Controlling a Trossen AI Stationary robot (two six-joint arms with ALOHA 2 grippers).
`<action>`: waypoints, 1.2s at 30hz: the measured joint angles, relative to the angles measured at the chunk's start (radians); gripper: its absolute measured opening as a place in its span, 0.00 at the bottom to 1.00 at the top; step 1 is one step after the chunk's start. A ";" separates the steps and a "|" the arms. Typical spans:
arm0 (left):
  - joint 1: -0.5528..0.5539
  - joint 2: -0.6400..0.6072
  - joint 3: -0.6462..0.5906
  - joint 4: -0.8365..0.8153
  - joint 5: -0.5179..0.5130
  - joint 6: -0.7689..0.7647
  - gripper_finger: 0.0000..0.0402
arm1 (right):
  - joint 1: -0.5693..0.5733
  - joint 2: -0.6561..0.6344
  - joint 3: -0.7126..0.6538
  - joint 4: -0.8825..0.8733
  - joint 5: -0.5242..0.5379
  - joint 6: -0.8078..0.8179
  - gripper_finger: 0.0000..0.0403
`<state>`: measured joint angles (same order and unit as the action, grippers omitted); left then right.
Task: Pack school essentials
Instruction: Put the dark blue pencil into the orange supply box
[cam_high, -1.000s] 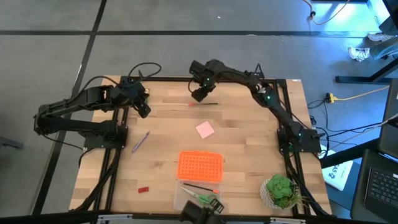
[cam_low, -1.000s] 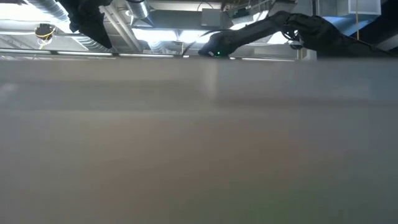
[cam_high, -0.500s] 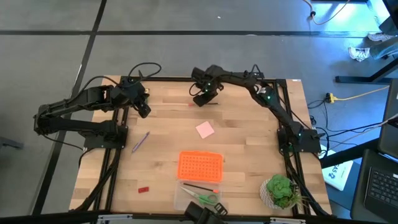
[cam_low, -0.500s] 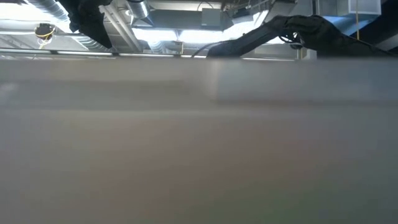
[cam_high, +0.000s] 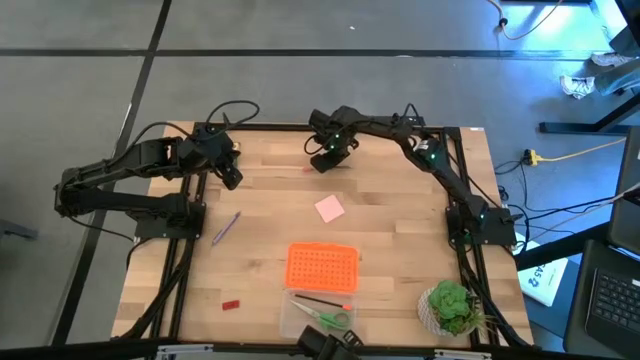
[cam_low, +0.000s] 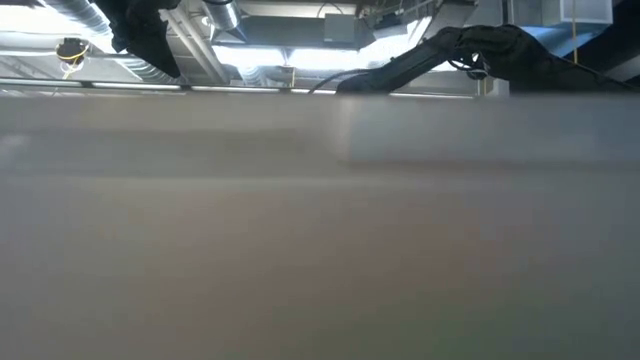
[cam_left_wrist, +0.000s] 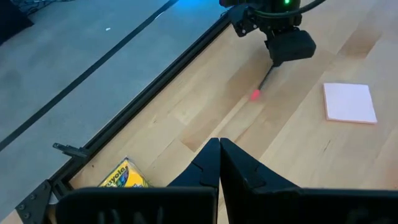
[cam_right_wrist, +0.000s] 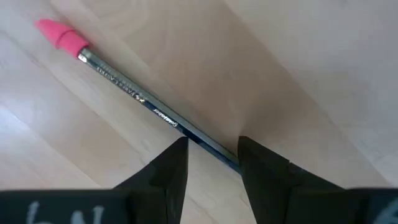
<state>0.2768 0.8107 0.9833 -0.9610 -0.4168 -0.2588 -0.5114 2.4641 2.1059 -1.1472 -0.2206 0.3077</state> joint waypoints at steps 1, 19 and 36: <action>0.000 0.000 0.000 0.000 0.000 0.000 0.00 | 0.004 0.001 0.000 0.000 0.000 -0.001 0.35; -0.001 0.000 0.000 0.000 0.019 0.000 0.00 | 0.081 0.004 -0.001 -0.045 -0.091 -0.005 0.35; 0.000 0.000 0.000 0.000 0.019 0.000 0.00 | 0.116 0.004 0.099 -0.041 0.028 -0.025 0.35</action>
<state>0.2764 0.8106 0.9833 -0.9611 -0.3981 -0.2592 -0.3953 2.4680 2.2045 -1.1882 -0.1923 0.2828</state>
